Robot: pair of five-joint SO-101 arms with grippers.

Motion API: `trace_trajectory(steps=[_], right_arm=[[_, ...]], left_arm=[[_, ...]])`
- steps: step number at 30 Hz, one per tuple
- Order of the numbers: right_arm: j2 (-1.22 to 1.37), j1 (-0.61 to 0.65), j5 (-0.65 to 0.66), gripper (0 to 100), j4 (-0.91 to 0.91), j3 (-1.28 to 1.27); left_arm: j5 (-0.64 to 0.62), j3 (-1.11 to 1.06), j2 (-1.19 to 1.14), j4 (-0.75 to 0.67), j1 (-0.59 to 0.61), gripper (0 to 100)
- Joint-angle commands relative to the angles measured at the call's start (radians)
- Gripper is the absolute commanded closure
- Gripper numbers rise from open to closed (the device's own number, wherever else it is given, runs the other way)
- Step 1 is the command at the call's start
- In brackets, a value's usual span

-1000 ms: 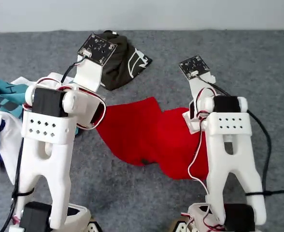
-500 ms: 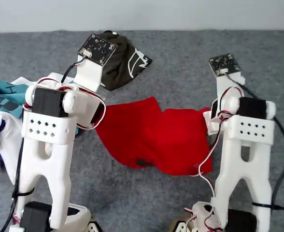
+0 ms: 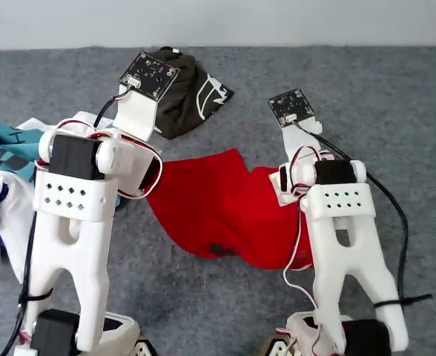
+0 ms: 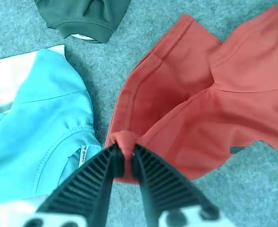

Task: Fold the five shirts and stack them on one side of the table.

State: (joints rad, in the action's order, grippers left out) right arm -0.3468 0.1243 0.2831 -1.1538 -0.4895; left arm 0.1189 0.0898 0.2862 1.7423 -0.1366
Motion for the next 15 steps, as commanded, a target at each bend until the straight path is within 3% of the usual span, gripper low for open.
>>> trace_trajectory(steps=[1,3,8,11,15], right_arm=[[0.061,0.012,-0.008,70.6,0.033,0.012],[0.117,0.012,-0.008,75.2,0.067,0.018],[0.205,0.008,-0.008,99.6,0.102,0.043],[0.203,0.002,-0.006,96.3,0.093,0.063],[0.156,0.002,0.048,99.1,0.028,0.110]], left_arm=[[-0.009,0.004,0.037,0.009,-0.003,99],[-0.009,0.004,0.037,0.009,-0.003,99],[-0.009,-0.002,0.037,0.009,-0.003,99],[-0.009,-0.048,0.037,-0.014,-0.003,99],[-0.009,-0.104,0.037,-0.052,-0.003,99]])
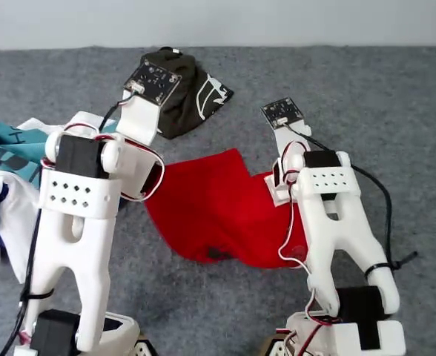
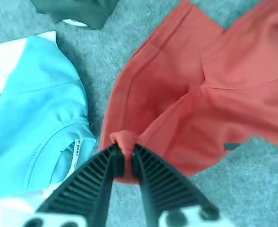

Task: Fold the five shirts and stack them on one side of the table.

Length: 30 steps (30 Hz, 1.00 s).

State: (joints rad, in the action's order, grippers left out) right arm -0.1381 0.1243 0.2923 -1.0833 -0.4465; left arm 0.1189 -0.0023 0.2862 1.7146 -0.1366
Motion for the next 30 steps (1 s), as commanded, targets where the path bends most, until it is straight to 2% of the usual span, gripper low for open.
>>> trace_trajectory(steps=[1,9,17,21,30], right_arm=[[-0.071,0.002,0.052,98.9,-0.068,0.084],[-0.285,-0.036,0.063,98.9,-0.245,0.201],[-0.542,-0.108,0.104,98.9,-0.335,0.204],[-0.656,-0.186,0.101,98.9,-0.315,0.242],[-0.717,-0.302,0.098,98.9,-0.311,0.572]], left_arm=[[-0.009,-0.016,0.037,-0.028,-0.003,99],[-0.009,-0.016,0.038,-0.025,-0.002,99],[-0.009,-0.008,0.048,-0.028,0.006,99],[-0.011,0.133,0.069,-0.023,0.006,99],[-0.012,0.467,0.097,0.040,0.009,99]])
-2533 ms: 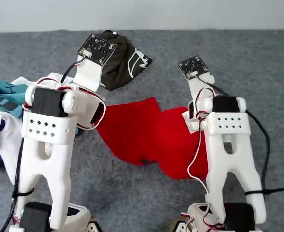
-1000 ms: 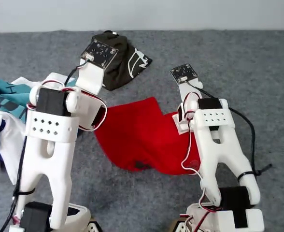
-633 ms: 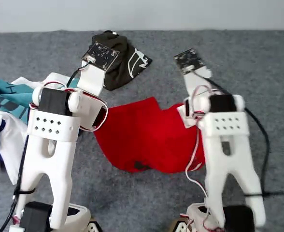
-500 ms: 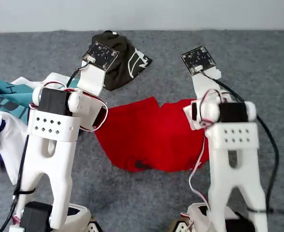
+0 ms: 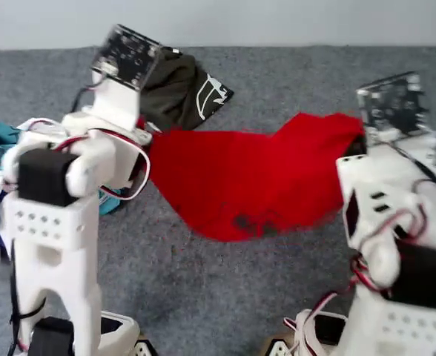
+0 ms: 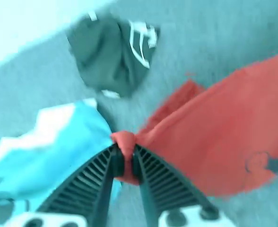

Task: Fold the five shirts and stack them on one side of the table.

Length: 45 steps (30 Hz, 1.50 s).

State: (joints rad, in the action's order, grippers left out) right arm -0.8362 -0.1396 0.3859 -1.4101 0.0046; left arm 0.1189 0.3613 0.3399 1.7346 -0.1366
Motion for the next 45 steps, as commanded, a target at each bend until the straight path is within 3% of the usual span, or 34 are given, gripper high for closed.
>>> trace_trajectory(steps=[1,13,18,30,38,45], right_arm=[[-0.021,-0.047,0.005,98.9,0.010,0.160],[-0.102,-0.079,0.005,98.9,-0.085,0.528],[-0.171,-0.079,0.005,98.9,-0.085,0.540],[-0.240,-0.254,-0.068,98.9,0.084,0.545],[-0.237,-0.259,-0.063,98.9,0.047,0.543],[-0.229,-0.257,-0.066,98.9,0.030,0.485]], left_arm=[[-0.012,0.128,0.057,0.020,0.008,99],[-0.012,0.217,0.379,0.020,0.043,99],[-0.074,0.282,0.411,0.020,0.160,99],[-0.098,0.476,0.387,0.018,0.166,99],[-0.103,0.472,0.350,0.020,0.158,99],[-0.100,0.249,0.350,0.005,0.157,99]])
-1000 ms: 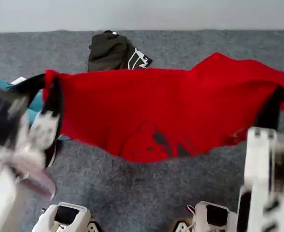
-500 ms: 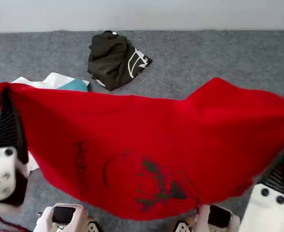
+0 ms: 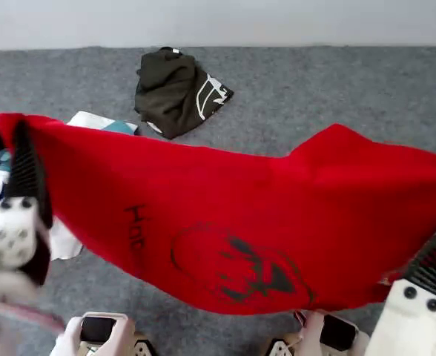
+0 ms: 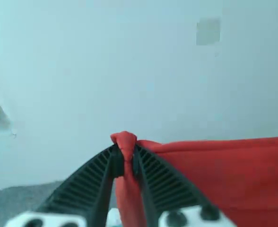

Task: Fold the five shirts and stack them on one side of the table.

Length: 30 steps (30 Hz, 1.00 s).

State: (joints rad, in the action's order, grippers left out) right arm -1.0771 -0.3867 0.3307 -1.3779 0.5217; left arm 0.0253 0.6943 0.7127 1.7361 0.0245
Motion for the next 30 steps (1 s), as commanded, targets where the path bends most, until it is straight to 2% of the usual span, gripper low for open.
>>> trace_trajectory(steps=[1,11,16,20,24,30], right_arm=[[0.012,-0.008,-0.011,98.9,-0.001,-0.055],[0.137,-0.005,-0.011,98.9,0.076,-0.247],[0.229,-0.004,-0.014,98.9,0.168,-0.315],[0.337,-0.002,-0.014,98.9,0.271,-0.377],[0.470,0.058,-0.012,98.9,0.364,-0.433],[0.722,0.139,-0.012,98.9,0.529,-0.453]], left_arm=[[-0.005,-0.111,-0.023,-0.006,-0.005,99],[-0.003,-0.248,-0.025,-0.058,-0.005,99],[-0.003,-0.423,-0.098,-0.218,-0.005,99],[-0.003,-0.453,-0.229,-0.327,-0.005,99],[0.000,-0.453,-0.410,-0.453,-0.005,99],[0.075,-0.450,-0.694,-0.601,0.000,99]])
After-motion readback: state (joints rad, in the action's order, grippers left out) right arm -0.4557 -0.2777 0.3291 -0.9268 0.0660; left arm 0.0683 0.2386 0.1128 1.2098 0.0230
